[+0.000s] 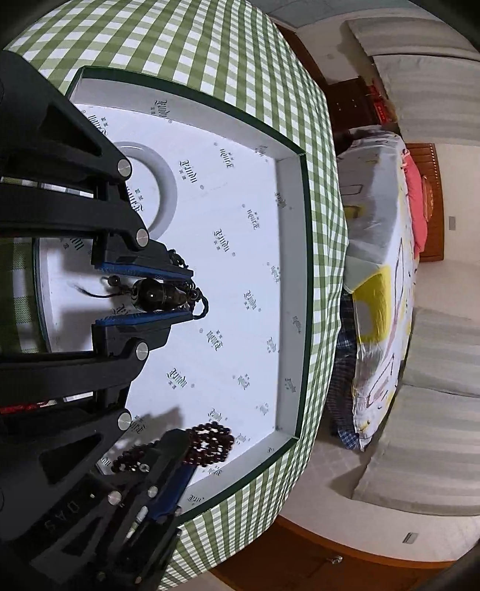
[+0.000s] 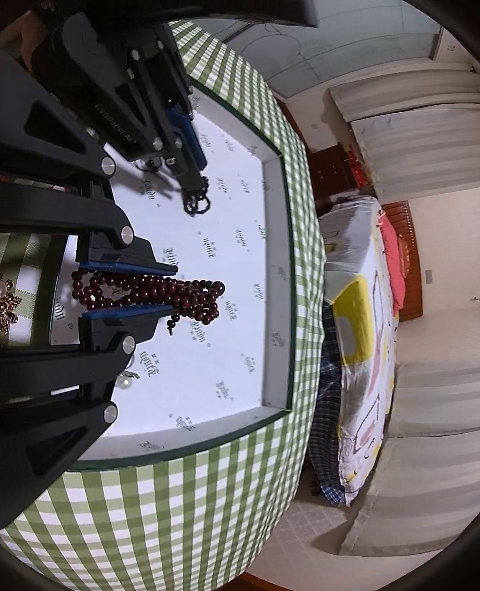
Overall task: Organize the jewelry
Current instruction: 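Carry the bracelet and pendant into the box while both tools open to release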
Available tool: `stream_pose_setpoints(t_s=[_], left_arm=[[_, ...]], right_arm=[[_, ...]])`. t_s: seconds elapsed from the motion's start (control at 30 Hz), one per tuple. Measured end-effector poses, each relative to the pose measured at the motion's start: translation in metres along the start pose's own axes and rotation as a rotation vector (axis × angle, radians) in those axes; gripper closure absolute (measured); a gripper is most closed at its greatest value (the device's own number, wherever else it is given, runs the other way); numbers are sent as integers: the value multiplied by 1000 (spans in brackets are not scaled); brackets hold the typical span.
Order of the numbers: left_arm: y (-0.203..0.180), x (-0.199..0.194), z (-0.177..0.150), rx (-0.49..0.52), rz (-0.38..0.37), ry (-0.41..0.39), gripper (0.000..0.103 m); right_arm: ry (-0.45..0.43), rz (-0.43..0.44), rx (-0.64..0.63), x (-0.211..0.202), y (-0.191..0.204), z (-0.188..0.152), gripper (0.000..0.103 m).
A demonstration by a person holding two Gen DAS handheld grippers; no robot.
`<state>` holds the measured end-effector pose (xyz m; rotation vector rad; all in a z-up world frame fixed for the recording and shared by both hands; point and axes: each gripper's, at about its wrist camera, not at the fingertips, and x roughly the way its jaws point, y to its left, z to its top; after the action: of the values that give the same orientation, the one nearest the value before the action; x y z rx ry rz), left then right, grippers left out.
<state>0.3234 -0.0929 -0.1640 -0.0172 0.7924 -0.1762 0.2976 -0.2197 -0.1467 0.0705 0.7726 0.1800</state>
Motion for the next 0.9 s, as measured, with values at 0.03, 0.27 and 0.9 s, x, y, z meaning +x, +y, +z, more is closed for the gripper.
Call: stream_pose_setpoints(t_s=[0.03, 0.27, 0.9], left_arm=[[0, 1, 0, -1, 1, 5, 86], [2, 4, -1, -16, -1, 54, 86], [1, -8, -1, 16, 43, 23, 48]], right_arm=[[8, 0, 1, 2, 0, -1, 87], [45, -2, 2, 9, -2, -3, 87], [51, -16, 14, 10, -6, -4, 58]])
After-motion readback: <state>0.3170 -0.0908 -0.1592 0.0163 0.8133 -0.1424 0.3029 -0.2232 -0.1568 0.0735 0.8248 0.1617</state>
